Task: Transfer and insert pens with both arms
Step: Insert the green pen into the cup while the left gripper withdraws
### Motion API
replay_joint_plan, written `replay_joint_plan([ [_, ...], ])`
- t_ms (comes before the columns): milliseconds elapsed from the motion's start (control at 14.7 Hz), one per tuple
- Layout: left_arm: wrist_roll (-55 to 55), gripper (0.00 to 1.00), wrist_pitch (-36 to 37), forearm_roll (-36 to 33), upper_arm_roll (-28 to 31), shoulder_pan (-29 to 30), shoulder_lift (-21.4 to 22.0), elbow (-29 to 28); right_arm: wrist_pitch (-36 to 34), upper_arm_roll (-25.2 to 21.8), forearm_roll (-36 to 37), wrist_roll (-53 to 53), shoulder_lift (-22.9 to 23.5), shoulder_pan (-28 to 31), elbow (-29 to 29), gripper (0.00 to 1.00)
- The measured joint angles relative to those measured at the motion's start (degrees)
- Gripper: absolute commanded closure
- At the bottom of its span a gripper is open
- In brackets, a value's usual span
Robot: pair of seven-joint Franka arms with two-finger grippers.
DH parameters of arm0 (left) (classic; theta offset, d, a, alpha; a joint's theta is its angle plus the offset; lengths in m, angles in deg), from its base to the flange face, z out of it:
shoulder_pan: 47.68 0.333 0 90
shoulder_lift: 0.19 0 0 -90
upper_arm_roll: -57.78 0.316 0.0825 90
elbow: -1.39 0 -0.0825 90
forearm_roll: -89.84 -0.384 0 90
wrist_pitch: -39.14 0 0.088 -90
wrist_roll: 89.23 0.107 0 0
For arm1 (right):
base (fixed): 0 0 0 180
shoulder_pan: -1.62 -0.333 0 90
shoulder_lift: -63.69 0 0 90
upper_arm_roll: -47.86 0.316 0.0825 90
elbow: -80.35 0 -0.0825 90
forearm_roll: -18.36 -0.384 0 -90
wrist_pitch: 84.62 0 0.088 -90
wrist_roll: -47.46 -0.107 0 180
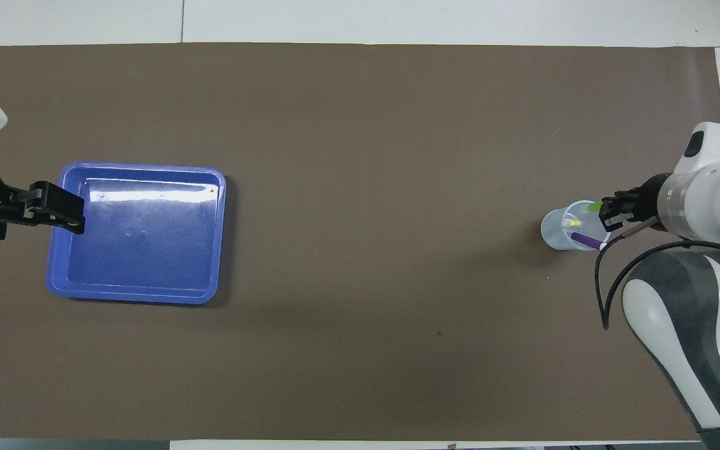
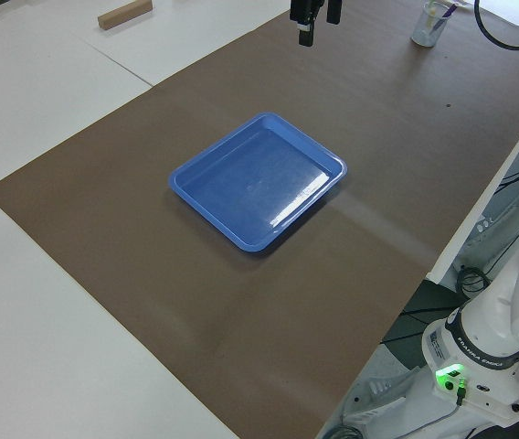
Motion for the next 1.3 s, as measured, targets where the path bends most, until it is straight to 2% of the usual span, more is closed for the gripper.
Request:
replay_joint_plan([
  [273,4.0,0.00,1.6,-1.3,2.9,-3.7,-0.6,0.8,1.8,-0.4,-0.5,0.0,1.0,0.0,-1.0,1.00],
  [682,4.1,0.00,-10.7,2.8,6.1,-4.5,2.0,-9.1,5.1,-1.7,-2.5,0.0,1.3,0.1,-4.1,1.00],
  [1296,4.1,0.00,-7.8,3.0,8.8,-7.3,-0.4,-6.3,8.3,-2.9,-3.3,0.0,1.8,0.2,-7.0,1.00],
])
